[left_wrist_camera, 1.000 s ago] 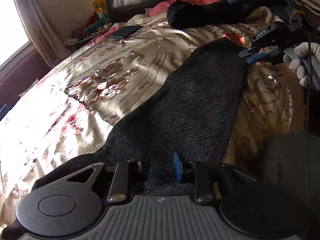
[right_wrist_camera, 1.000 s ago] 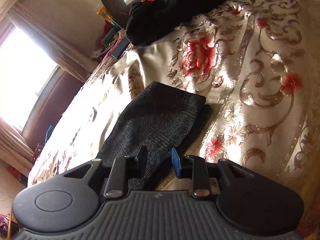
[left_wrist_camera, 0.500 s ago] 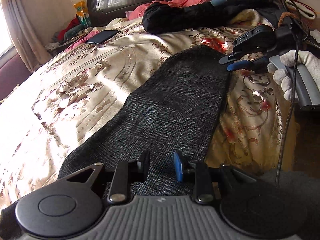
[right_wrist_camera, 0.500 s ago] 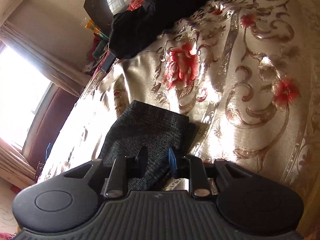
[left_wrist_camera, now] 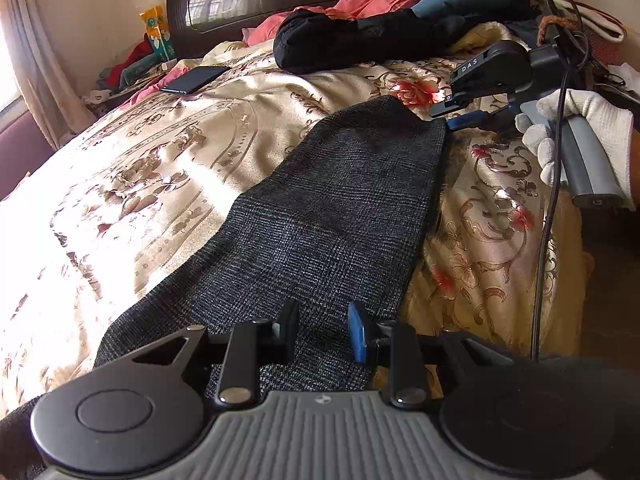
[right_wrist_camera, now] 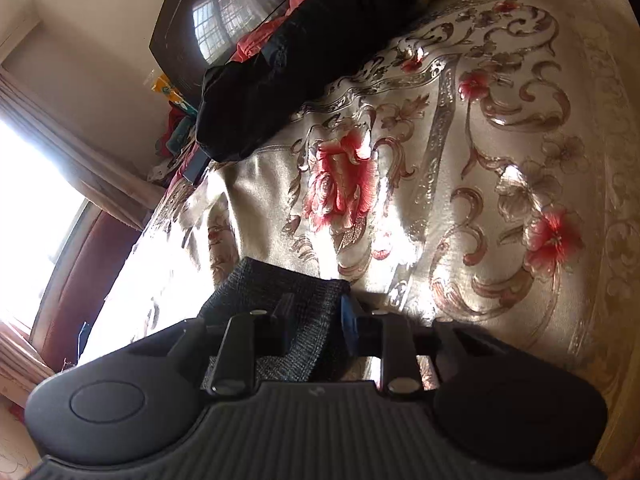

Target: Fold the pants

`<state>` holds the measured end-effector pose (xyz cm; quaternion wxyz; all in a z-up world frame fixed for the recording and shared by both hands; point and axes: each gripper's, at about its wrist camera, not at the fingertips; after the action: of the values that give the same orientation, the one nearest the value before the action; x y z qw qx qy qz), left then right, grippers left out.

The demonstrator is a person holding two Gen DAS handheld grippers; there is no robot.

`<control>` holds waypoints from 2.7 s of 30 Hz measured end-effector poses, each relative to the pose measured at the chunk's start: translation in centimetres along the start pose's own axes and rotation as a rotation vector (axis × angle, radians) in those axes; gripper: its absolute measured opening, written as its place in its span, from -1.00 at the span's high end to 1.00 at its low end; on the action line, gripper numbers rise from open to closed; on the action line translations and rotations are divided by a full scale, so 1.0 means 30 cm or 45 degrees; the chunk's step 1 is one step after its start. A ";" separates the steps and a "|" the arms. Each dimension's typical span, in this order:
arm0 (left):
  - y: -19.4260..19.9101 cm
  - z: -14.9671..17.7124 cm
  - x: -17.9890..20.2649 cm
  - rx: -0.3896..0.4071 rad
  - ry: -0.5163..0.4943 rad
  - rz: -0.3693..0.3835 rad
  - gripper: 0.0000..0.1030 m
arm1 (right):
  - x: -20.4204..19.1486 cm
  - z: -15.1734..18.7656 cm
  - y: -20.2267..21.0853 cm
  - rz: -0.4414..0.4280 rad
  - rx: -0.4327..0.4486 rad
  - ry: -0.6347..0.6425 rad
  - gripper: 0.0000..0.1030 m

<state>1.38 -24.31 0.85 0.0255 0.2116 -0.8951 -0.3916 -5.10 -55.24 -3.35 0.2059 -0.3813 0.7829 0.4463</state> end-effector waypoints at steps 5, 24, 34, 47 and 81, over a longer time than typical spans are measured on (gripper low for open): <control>-0.001 0.002 0.001 0.002 -0.007 0.001 0.19 | 0.025 -0.019 0.009 -0.044 -0.019 -0.068 0.90; -0.015 0.004 -0.003 0.001 -0.030 0.006 0.14 | 0.015 -0.025 -0.013 -0.115 -0.082 -0.042 0.63; -0.010 0.015 -0.012 0.002 -0.025 0.005 0.07 | -0.006 -0.036 0.021 -0.095 -0.038 0.013 0.88; -0.001 0.021 -0.015 0.012 -0.021 0.008 0.05 | 0.067 0.005 0.050 -0.039 -0.191 -0.121 0.56; -0.029 0.016 0.001 0.005 0.012 0.026 0.04 | 0.026 0.020 -0.054 -0.144 -0.187 -0.236 0.85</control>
<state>1.56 -24.51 -0.10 0.0332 0.2045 -0.8979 -0.3885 -4.34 -55.55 -5.07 0.2736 -0.3962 0.7029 0.5235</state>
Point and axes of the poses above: each gripper's, at about its wrist camera, not at the fingertips, and y roughly against the way its jaws point, x to its right, z to its underside, and after that the axes turned 2 degrees about z, right-handed
